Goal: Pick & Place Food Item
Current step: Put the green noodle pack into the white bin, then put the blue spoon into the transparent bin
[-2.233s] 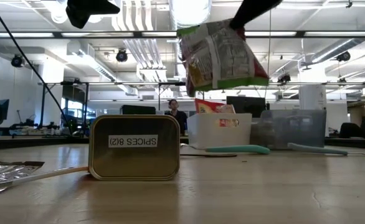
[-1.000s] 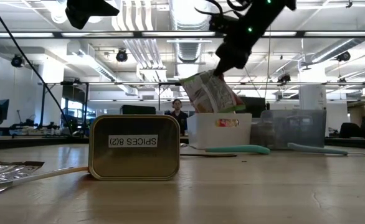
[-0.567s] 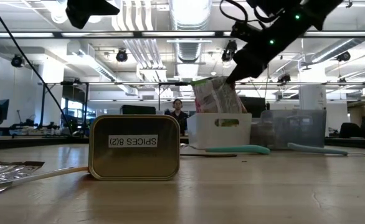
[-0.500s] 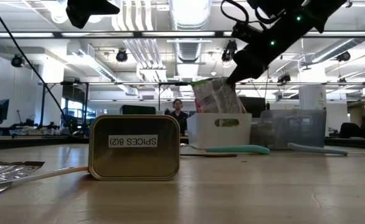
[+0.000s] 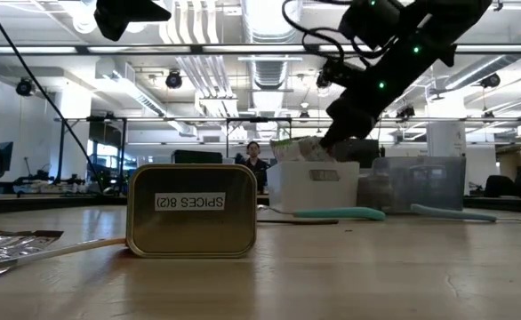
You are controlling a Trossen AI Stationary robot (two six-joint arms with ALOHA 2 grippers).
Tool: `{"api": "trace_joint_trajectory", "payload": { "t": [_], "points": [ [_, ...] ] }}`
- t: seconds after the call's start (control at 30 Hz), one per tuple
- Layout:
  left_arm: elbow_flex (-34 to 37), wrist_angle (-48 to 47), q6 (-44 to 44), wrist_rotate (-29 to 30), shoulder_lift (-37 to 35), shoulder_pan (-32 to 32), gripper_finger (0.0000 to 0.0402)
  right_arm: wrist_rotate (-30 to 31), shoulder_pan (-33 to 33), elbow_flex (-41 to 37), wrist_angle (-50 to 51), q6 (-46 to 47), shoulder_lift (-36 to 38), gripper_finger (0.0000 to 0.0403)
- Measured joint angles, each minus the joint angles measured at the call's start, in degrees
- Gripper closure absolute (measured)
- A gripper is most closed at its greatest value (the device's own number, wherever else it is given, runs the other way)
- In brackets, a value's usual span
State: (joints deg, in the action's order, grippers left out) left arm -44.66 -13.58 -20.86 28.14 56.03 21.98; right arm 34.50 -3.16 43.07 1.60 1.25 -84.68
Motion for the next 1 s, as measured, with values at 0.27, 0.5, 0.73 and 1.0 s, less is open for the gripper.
{"api": "trace_joint_trajectory", "payload": {
  "t": [0.27, 0.5, 0.73, 1.0],
  "points": [
    [0.00, 0.00, 0.00, 0.00, 0.00, 0.00, 0.0177, -0.05, 0.00, 0.02, 1.15, 3.42, -0.48, 0.0393],
    [0.00, -0.02, 0.00, -0.02, 0.00, 0.00, 0.0177, -2.39, 0.00, 0.97, 3.07, 7.44, 1.13, 0.0381],
    [0.00, -0.06, 0.01, -0.02, 0.00, 0.00, 0.0177, -5.03, 0.00, 4.51, 10.31, 11.27, 1.78, 0.0289],
    [0.00, -0.07, 0.00, -0.02, 0.00, 0.00, 0.0177, -5.11, 0.46, 9.47, 16.08, 14.49, 1.81, 0.0210]
  ]
}}
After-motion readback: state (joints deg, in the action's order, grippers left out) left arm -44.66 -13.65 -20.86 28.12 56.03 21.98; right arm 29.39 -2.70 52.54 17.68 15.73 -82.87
